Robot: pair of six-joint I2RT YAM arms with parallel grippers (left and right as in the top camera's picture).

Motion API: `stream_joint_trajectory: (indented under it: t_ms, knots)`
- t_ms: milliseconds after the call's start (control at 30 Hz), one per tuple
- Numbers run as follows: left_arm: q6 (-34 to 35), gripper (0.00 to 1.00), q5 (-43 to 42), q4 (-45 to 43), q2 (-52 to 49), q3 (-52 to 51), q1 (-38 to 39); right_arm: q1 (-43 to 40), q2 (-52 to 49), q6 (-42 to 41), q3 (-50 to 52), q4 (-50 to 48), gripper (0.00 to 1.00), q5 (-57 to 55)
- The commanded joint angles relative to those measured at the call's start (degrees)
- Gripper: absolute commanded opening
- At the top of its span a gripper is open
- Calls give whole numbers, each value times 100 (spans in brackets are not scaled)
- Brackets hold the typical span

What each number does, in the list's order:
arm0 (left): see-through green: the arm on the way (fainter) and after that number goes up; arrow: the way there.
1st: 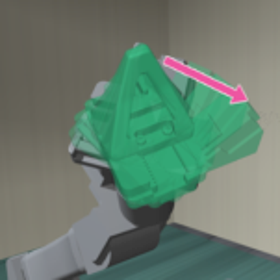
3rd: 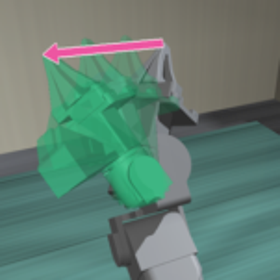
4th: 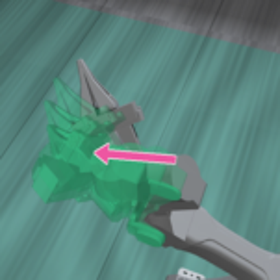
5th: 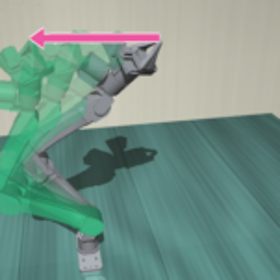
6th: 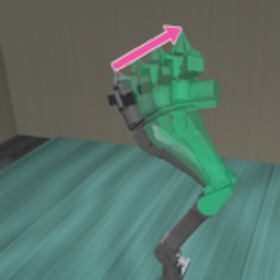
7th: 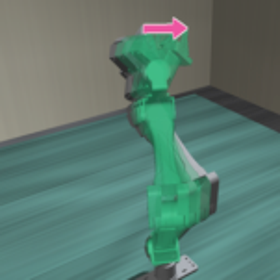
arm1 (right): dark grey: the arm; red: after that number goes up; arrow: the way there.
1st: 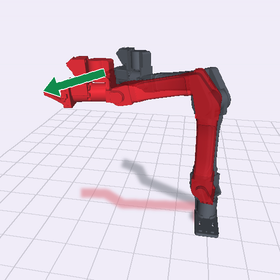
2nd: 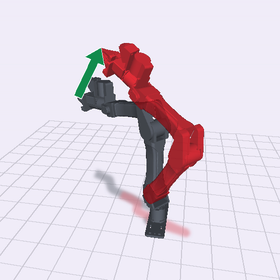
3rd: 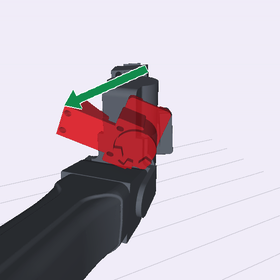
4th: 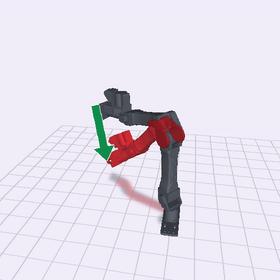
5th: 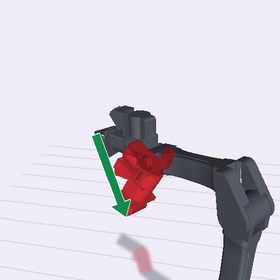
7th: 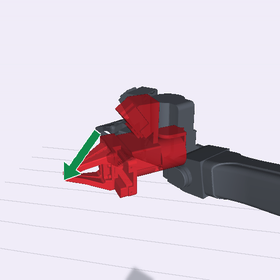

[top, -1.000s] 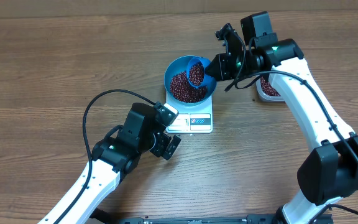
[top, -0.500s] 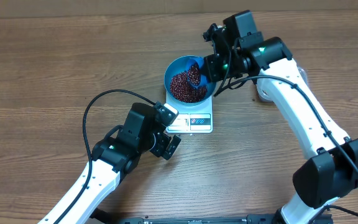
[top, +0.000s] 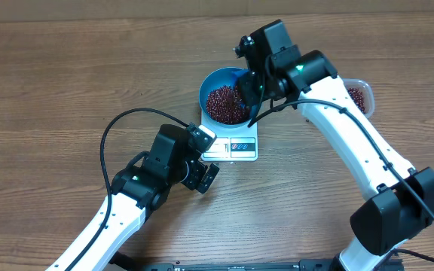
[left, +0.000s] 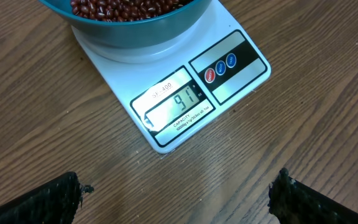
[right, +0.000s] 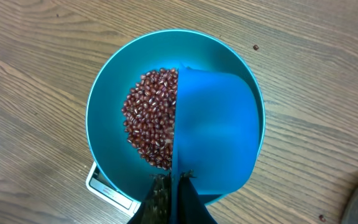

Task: Scoop item into bowl and weigh 150g on scale
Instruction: 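Tip the scoop to pour beans into the teal bowl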

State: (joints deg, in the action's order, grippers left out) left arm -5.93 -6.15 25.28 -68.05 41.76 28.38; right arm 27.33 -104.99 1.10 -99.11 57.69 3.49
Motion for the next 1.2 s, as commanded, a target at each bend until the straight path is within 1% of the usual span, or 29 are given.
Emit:
stream_joint_trajectory:
  t_ms: [0, 300, 767, 1167]
  knots:
    - [122, 100, 37, -2, -20, 7, -24, 186, 236, 87, -203, -37, 4, -487]
    - [122, 100, 37, -2, -20, 7, -24, 544, 236, 391, -201, -87, 4, -1158]
    - [122, 100, 37, -2, -20, 7, -24, 573, 236, 393, -201, -146, 4, -1147]
    - [122, 99, 37, -2, -20, 7, -24, 577, 236, 1488, -223, -240, 4, -1209]
